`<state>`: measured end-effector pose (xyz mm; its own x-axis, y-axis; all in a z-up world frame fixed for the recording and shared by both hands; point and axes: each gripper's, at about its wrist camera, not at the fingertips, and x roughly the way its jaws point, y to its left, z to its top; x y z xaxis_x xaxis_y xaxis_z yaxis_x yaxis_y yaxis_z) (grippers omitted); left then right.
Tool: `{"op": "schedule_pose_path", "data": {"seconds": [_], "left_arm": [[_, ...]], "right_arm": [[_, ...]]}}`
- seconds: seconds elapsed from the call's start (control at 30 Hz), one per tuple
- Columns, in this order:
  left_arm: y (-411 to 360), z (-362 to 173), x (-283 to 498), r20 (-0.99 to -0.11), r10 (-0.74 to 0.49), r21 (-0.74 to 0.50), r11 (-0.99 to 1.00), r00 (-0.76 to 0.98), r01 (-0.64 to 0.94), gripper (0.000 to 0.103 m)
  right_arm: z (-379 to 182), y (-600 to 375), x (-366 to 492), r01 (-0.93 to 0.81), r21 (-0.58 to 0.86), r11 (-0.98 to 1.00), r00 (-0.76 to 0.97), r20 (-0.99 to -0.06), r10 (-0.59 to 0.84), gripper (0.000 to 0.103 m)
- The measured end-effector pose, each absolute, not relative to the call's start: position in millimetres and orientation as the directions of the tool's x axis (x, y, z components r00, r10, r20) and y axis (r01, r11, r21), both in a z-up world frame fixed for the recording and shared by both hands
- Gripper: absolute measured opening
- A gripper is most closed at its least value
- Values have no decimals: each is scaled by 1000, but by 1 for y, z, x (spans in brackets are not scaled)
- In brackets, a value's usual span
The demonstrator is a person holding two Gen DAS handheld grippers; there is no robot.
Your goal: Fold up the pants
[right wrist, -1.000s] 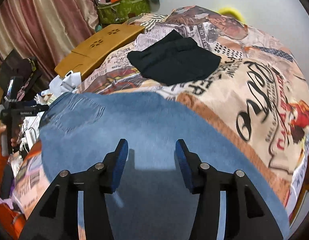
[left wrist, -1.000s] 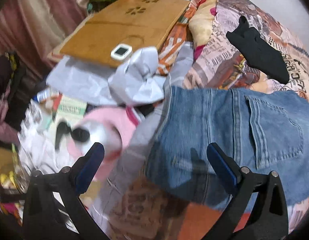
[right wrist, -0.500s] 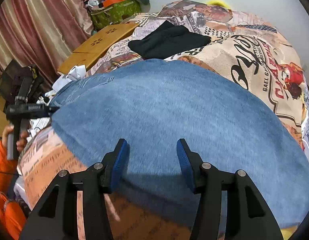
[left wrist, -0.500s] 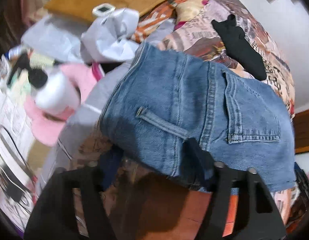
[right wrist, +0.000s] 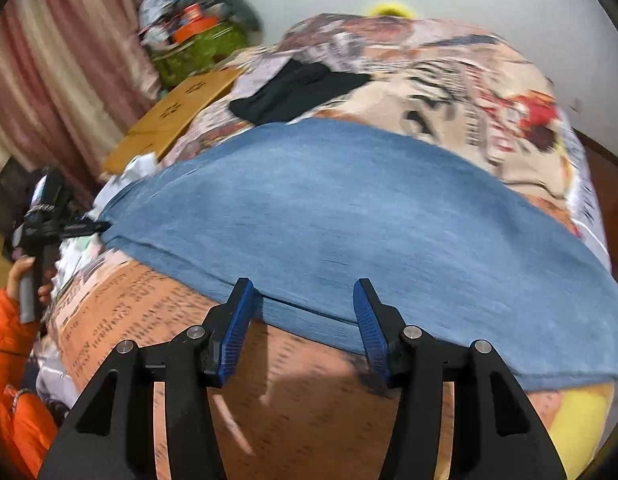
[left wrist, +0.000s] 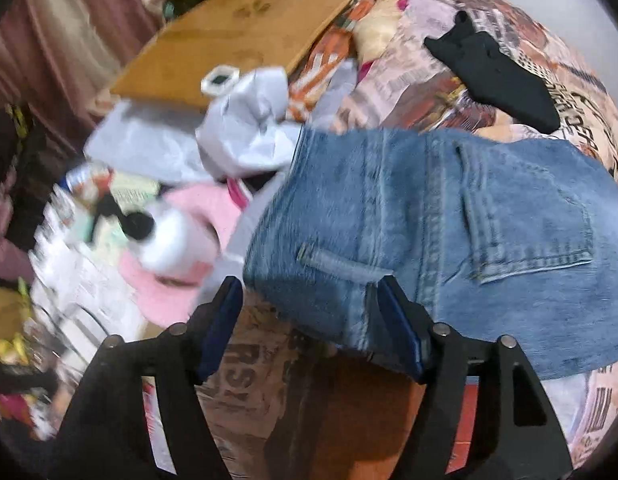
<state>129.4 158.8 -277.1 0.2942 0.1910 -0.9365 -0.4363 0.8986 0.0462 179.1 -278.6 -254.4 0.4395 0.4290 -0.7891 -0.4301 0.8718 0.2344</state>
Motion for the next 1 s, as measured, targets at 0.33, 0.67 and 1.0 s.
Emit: {"op": "schedule_pose_path", "data": {"seconds": [0.33,0.67,1.0], "left_arm": [[89,-218,197,-877,96,-29,967,470,-252,95],[-46,-240,282,-905,-26,5,997,424,71,95],[-125,-260,320,-924,-69,19,974,375,226,102]], "right_arm": [[-252,-427,180,26,243,970,631,-756,173,49],[-283,-557,151,433,272,860,610,-790,-57,49],[-315,-594,185,486,398,778,626,-780,8,49]]}}
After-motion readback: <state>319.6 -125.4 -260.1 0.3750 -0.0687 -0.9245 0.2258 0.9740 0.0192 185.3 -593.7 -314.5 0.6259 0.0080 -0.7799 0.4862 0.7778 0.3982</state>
